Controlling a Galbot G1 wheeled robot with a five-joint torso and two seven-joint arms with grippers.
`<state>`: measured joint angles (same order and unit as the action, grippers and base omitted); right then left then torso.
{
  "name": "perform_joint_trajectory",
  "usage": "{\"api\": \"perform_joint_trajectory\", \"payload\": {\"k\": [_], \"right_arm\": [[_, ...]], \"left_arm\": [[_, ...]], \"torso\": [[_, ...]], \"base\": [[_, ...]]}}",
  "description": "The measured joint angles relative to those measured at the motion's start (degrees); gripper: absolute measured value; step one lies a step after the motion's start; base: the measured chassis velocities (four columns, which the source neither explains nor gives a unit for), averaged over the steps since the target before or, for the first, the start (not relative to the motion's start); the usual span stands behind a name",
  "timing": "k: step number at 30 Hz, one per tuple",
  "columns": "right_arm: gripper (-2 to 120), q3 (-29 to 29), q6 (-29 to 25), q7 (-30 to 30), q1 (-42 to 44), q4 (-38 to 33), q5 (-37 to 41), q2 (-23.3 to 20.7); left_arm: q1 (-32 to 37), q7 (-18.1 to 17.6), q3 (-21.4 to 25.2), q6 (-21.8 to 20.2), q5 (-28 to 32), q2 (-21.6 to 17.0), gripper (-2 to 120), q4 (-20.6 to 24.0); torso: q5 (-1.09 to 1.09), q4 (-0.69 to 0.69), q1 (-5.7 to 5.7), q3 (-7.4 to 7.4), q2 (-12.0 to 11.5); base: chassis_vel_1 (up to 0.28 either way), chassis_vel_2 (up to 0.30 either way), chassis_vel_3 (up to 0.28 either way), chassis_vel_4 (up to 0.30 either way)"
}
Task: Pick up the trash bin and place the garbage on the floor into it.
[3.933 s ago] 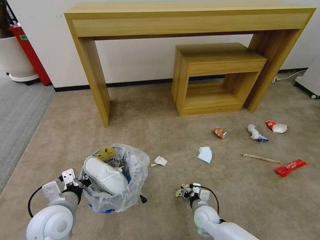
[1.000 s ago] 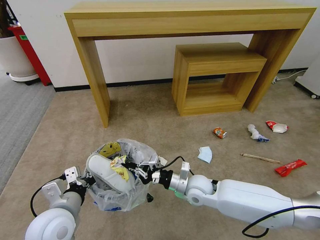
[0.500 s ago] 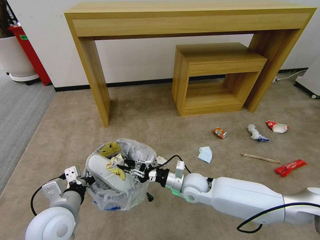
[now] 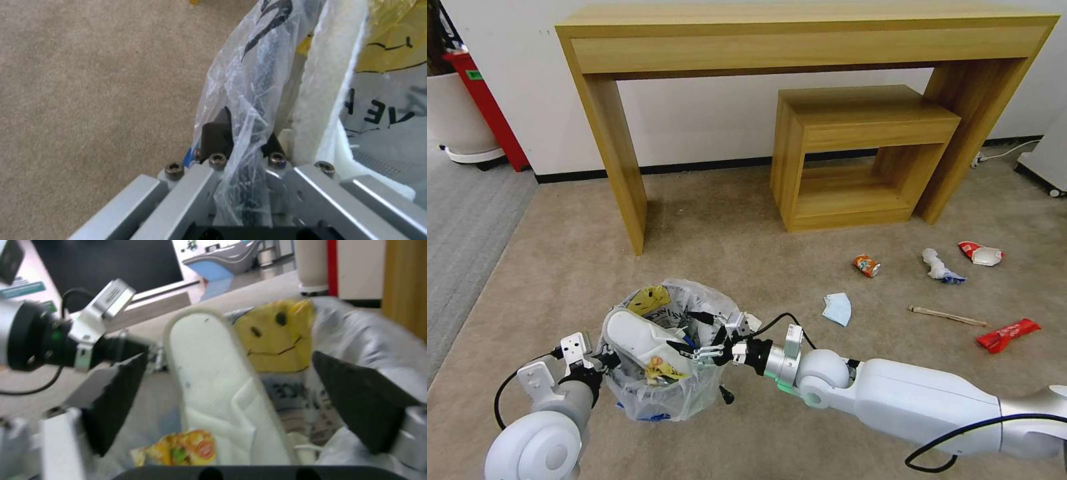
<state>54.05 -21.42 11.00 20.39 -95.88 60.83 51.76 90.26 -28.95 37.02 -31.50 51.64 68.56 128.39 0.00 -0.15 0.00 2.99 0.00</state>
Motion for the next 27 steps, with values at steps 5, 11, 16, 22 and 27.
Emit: {"api": "perform_joint_trajectory", "payload": {"k": [5,11,16,22,27], "right_arm": [[98,-7.9,0.8,-3.9,3.1,-1.7,0.5,-0.2],[100,-19.7,2.9,-12.1,7.9,-4.4,0.8,-1.7],[100,-30.9,5.4,-17.0,13.2,-5.6,-0.8,-3.3],[100,-44.7,7.4,-20.7,21.9,-6.1,-2.8,-3.8],[100,-55.4,8.2,-23.0,30.5,-5.7,-5.6,-3.9]], "left_arm": [[0.2,0.1,0.6,0.0,-0.1,-0.3,1,-0.4],[0.4,0.4,1.1,0.3,-0.4,-0.9,1,-0.6],[0.5,0.9,1.2,0.5,-1.0,-0.9,1,-1.2],[0.3,1.3,1.2,0.8,-1.5,-0.8,1,-2.0],[0.1,1.7,1.1,1.0,-1.8,-0.7,1,-2.7]], "torso": [[0.01,0.00,0.00,0.00,0.0],[0.01,0.00,0.00,0.00,0.0],[0.01,-0.01,0.00,0.00,0.0],[0.01,0.00,0.00,0.00,0.0],[0.01,-0.01,0.00,0.00,0.0]], "base": [[0.000,0.000,0.000,0.000],[0.000,0.000,0.000,0.000],[0.000,0.000,0.000,0.000],[0.000,0.000,0.000,0.000],[0.000,0.000,0.000,0.000]]}}
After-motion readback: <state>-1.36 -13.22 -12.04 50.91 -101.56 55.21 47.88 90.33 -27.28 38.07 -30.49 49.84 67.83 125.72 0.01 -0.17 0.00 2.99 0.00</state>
